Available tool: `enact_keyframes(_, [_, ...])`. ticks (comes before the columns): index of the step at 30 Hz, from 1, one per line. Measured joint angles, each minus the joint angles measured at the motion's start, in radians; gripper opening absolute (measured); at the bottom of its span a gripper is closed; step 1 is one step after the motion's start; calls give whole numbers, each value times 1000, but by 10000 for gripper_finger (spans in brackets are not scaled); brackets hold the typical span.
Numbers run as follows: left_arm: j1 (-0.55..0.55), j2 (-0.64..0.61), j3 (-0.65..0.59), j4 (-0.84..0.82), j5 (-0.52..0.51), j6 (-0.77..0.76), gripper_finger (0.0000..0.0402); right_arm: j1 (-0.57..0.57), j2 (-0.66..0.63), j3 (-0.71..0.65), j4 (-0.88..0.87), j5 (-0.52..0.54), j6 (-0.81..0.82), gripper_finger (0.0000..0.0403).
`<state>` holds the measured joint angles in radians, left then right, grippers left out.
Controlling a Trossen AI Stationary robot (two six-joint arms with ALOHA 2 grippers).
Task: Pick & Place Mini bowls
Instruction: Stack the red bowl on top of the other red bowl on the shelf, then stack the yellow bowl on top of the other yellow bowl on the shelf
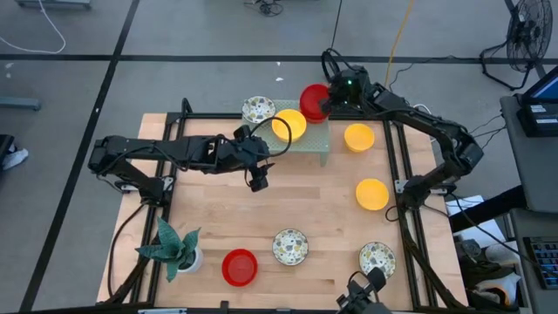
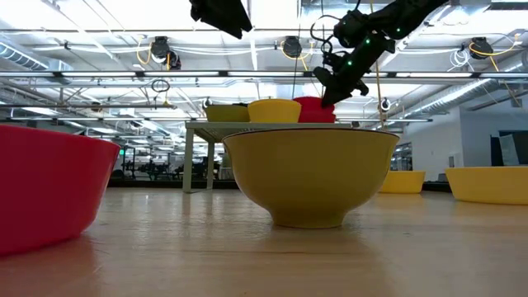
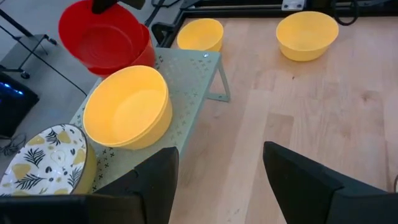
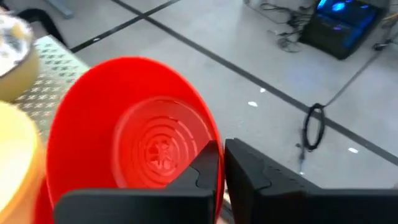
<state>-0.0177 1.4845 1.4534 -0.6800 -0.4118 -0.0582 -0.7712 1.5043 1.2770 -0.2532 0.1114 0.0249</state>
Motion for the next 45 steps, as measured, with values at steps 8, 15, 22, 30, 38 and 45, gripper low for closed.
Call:
enact_keyframes(8, [0, 0, 0, 0, 0, -3, 239, 0, 0, 0, -6, -36, 9, 48])
enact_keyframes(15, [0, 0, 0, -3, 0, -3, 239, 0, 0, 0, 49, -54, 9, 113])
enact_keyframes(22, [0, 0, 0, -30, 1, -4, 239, 1, -23, 0, 135, -115, 6, 158])
enact_keyframes(30, [0, 0, 0, -82, 1, -8, 239, -6, -180, 0, -31, -117, -71, 161])
enact_keyframes(38, [0, 0, 0, -87, 1, -11, 239, 45, -314, -46, -405, -168, -90, 145])
enact_keyframes(45, [0, 0, 0, -103, 2, -42, 239, 95, -375, -293, -427, -164, -81, 149])
